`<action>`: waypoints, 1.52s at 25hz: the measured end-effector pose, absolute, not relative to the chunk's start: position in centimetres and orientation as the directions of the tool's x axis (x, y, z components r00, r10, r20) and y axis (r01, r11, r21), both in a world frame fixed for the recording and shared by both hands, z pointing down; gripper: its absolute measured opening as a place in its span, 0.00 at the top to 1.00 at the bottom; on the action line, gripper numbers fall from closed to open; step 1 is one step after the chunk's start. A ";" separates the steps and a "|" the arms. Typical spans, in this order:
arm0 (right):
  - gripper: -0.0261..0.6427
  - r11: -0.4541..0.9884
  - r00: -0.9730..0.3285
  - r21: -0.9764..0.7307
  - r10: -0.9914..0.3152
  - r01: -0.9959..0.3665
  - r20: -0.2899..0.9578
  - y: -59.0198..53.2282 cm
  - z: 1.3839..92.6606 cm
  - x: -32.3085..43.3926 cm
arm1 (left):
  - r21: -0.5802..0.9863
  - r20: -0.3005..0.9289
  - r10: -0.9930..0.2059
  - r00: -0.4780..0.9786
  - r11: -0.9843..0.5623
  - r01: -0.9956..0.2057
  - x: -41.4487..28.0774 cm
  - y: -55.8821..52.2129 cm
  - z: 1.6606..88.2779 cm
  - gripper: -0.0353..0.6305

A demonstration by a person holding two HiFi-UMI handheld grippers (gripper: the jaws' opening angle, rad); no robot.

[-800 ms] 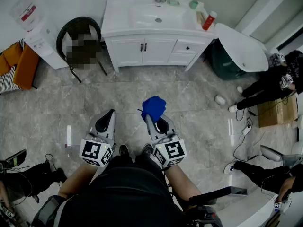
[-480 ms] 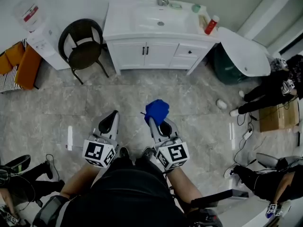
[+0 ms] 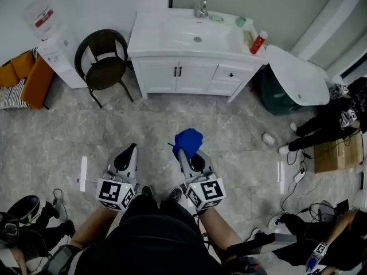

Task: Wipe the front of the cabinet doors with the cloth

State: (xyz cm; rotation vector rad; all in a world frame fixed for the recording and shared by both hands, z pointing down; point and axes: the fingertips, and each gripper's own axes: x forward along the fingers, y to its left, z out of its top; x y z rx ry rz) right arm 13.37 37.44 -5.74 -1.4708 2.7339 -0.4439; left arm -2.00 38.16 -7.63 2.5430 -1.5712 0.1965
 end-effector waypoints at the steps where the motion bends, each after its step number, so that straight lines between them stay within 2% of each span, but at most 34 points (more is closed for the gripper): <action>1: 0.89 0.524 -0.561 -0.245 -0.819 -0.816 0.117 36.7 -6.0 13.5 | 0.048 0.179 -0.884 0.432 -0.431 -0.901 -2.3 37.8 -8.0 0.94; 5: 0.89 0.540 -0.569 -0.224 -0.818 -0.811 0.089 34.9 -6.2 14.0 | 0.035 0.162 -0.913 0.375 -0.374 -0.927 -3.4 37.1 -8.3 0.94; 11: 0.89 0.489 -0.519 -0.202 -0.843 -0.849 0.140 31.5 -4.9 14.7 | 0.054 0.150 -0.931 0.334 -0.329 -0.943 -5.0 34.3 -8.0 0.94; 19: 0.89 0.445 -0.458 -0.107 -0.865 -0.889 0.207 22.7 -3.2 11.0 | 0.098 0.159 -0.910 0.384 -0.372 -0.923 -9.9 25.1 -5.3 0.94; 25: 0.89 0.388 -0.398 -0.092 -0.897 -0.917 0.190 13.2 -2.5 6.5 | 0.124 0.174 -0.880 0.443 -0.427 -0.896 -14.3 16.0 -3.7 0.94; 30: 0.89 0.404 -0.414 -0.092 -0.888 -0.910 0.201 6.5 -0.8 2.5 | 0.120 0.191 -0.862 0.470 -0.455 -0.882 -15.8 10.0 -2.3 0.94; 38: 0.89 0.487 -0.500 -0.110 -0.845 -0.866 0.190 -0.7 3.7 -0.1 | 0.110 0.212 -0.896 0.389 -0.374 -0.921 -15.8 2.4 1.4 0.94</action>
